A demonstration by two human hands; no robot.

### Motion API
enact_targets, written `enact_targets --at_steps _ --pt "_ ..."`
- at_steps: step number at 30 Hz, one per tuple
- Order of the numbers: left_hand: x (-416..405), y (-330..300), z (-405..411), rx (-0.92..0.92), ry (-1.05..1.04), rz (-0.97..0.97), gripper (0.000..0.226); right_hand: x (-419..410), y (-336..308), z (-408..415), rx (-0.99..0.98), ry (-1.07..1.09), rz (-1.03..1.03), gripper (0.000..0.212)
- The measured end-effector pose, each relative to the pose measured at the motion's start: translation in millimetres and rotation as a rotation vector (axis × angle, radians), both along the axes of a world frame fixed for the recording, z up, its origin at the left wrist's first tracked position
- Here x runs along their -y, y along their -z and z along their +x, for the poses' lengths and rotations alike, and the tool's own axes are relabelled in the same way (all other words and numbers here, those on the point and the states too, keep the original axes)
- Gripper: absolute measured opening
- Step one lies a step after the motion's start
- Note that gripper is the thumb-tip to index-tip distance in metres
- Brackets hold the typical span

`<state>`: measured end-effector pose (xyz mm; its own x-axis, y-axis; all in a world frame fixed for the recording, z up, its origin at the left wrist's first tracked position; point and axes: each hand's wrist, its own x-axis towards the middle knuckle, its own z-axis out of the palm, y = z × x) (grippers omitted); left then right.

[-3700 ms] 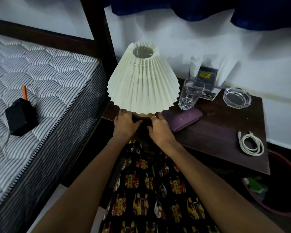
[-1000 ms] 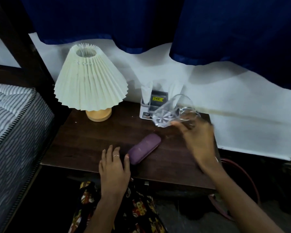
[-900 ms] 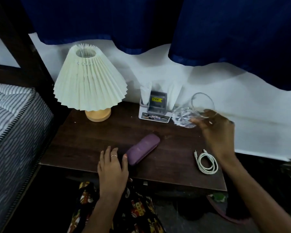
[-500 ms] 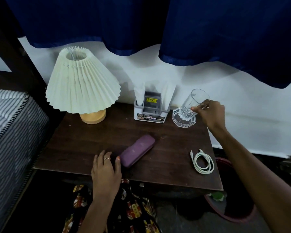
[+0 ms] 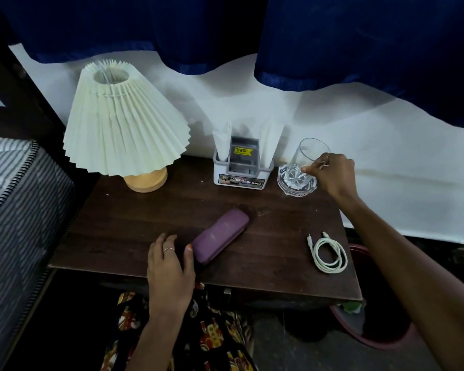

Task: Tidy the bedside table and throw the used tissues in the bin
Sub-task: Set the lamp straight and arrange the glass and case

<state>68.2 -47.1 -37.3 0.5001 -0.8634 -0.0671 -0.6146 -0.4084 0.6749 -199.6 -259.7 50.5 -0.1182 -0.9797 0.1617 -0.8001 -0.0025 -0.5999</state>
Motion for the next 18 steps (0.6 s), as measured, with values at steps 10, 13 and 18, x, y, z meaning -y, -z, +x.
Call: enact_targets --at_steps 10,13,18 --pt "0.9 -2.9 0.8 -0.023 -0.021 0.003 0.044 -1.0 4.7 3.0 -0.035 -0.021 -0.002 0.023" --pt "0.1 -4.0 0.4 -0.029 -0.027 -0.001 0.044 -0.8 5.3 3.4 -0.060 -0.025 -0.006 0.022" --pt "-2.6 -4.6 1.5 -0.041 -0.030 -0.006 0.044 -16.4 -1.0 -2.3 -0.001 -0.062 0.010 0.043"
